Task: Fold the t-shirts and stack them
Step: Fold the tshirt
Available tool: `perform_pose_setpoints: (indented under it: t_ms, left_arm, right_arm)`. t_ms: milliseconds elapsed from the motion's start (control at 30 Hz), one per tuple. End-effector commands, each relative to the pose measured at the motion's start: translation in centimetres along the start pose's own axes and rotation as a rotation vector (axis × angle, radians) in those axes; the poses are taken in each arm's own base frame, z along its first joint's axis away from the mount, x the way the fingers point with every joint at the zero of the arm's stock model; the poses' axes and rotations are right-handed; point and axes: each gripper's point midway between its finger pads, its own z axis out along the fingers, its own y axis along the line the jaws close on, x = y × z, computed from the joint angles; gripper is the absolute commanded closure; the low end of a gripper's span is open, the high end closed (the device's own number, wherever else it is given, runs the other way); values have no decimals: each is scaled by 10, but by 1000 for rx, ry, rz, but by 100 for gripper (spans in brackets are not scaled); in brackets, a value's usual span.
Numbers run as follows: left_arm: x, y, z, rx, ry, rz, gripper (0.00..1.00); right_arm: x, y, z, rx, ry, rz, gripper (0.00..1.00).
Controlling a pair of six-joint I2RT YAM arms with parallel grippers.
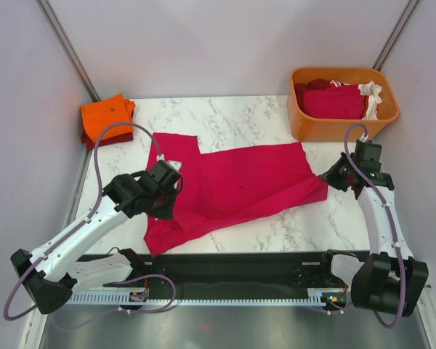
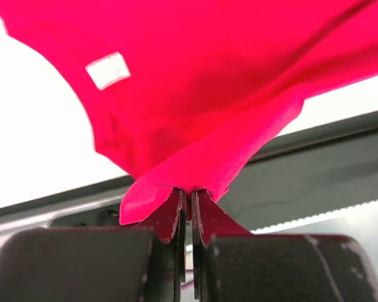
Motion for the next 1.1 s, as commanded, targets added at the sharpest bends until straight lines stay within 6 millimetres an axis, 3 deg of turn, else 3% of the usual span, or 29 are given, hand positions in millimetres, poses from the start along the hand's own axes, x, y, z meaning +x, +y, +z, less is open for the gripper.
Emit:
perform_pose_setpoints:
  t_ms: [0,200,367,667,800,1067]
  left_arm:
    - [-39,-2,3,39,-58,123,98]
    - [-73,-2,12,14,-51,127,98]
    - [-94,15,22,-28,-58,75,98]
    - [-122,56,49,-200,-23,29,98]
    - [-135,64,56,-251,-19,28,98]
    - [-143,85,79,-366,23,39,98]
  right_arm:
    - [-23,11,7,-24,-46,-34,100]
    - [-21,31,21,-59,-8,-38,99]
    - [-20,38,41,-28,18,-43,98]
    - [-27,25,83,62,62,-36,99]
    - [-26,25,99,66,91,-39,99]
    - [-22,22,121,86,117,-47,99]
